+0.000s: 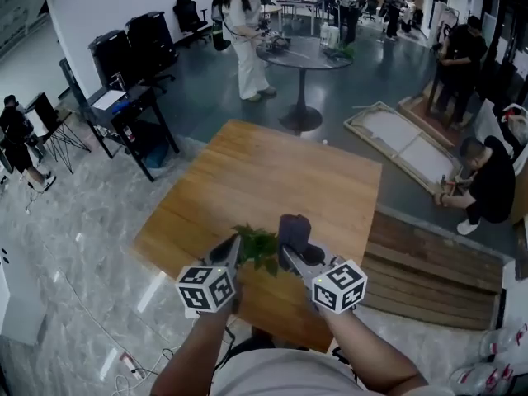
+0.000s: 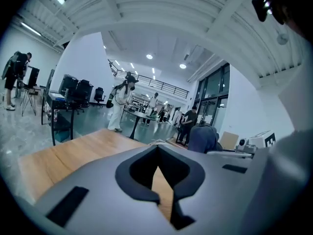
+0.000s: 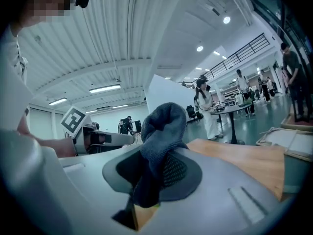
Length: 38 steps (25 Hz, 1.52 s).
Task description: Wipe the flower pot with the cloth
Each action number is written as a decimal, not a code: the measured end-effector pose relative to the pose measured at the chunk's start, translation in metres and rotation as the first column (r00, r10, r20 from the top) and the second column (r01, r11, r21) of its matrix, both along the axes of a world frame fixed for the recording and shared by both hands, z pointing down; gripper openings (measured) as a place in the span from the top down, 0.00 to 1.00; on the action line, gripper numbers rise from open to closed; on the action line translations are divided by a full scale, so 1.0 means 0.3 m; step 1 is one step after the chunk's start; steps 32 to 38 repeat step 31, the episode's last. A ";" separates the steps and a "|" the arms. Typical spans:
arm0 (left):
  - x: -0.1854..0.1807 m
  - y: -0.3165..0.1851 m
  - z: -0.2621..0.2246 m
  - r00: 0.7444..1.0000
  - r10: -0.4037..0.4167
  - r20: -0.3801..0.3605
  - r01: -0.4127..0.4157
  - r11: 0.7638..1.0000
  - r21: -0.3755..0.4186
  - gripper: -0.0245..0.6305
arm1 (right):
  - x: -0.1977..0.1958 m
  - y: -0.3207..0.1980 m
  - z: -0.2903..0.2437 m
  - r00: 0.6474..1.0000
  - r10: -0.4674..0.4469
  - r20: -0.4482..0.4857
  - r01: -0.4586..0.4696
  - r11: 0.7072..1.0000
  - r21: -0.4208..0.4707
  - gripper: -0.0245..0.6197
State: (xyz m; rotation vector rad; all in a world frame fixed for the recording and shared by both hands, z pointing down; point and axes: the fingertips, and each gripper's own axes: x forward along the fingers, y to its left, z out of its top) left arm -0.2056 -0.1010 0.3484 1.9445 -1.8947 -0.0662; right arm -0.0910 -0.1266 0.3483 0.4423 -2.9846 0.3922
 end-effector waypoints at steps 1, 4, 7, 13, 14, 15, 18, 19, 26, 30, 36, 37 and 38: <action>0.032 0.024 -0.029 1.000 -0.001 0.010 0.000 1.000 0.018 0.95 | 0.013 0.021 -0.029 1.000 -0.014 0.005 0.014 1.000 0.015 0.85; 0.117 0.084 -0.110 0.999 -0.005 0.050 0.002 0.998 0.060 0.95 | 0.051 0.084 -0.119 0.998 -0.055 0.020 0.053 0.996 0.068 0.85; 0.176 0.125 -0.176 0.996 -0.016 0.091 0.008 0.996 0.093 0.95 | 0.077 0.134 -0.190 0.996 -0.083 0.028 0.078 0.989 0.125 0.85; 0.246 0.169 -0.256 0.993 -0.018 0.117 0.003 0.991 0.131 0.95 | 0.103 0.205 -0.279 0.993 -0.110 0.040 0.100 0.977 0.186 0.85; 0.253 0.170 -0.262 0.996 -0.008 0.094 -0.004 0.991 0.133 0.95 | 0.102 0.210 -0.290 0.993 -0.113 0.042 0.103 0.976 0.193 0.85; 0.262 0.172 -0.264 0.998 0.006 0.056 -0.014 0.991 0.133 0.95 | 0.102 0.216 -0.297 0.992 -0.115 0.042 0.105 0.975 0.194 0.85; 0.291 0.193 -0.272 1.000 0.025 0.005 -0.025 0.990 0.140 0.95 | 0.113 0.244 -0.309 0.992 -0.116 0.045 0.105 0.976 0.190 0.85; 0.301 0.198 -0.278 1.000 0.027 0.011 -0.028 0.989 0.145 0.95 | 0.121 0.251 -0.317 0.992 -0.113 0.048 0.102 0.976 0.194 0.85; 0.334 0.179 -0.292 0.999 0.031 0.040 -0.037 0.987 0.159 0.95 | 0.151 0.248 -0.333 0.995 -0.093 0.047 0.081 0.973 0.214 0.85; 0.337 0.189 -0.318 0.997 0.024 0.076 -0.036 0.986 0.162 0.95 | 0.164 0.255 -0.348 0.996 -0.074 0.055 0.061 0.975 0.213 0.85; 0.337 0.192 -0.325 0.996 0.021 0.084 -0.035 0.986 0.162 0.95 | 0.167 0.257 -0.352 0.996 -0.070 0.057 0.057 0.976 0.212 0.85; 0.337 0.192 -0.325 0.996 0.021 0.084 -0.035 0.986 0.162 0.95 | 0.167 0.257 -0.352 0.996 -0.070 0.057 0.057 0.976 0.212 0.85; 0.337 0.192 -0.325 0.996 0.021 0.084 -0.035 0.986 0.162 0.95 | 0.167 0.257 -0.352 0.996 -0.070 0.057 0.057 0.976 0.212 0.85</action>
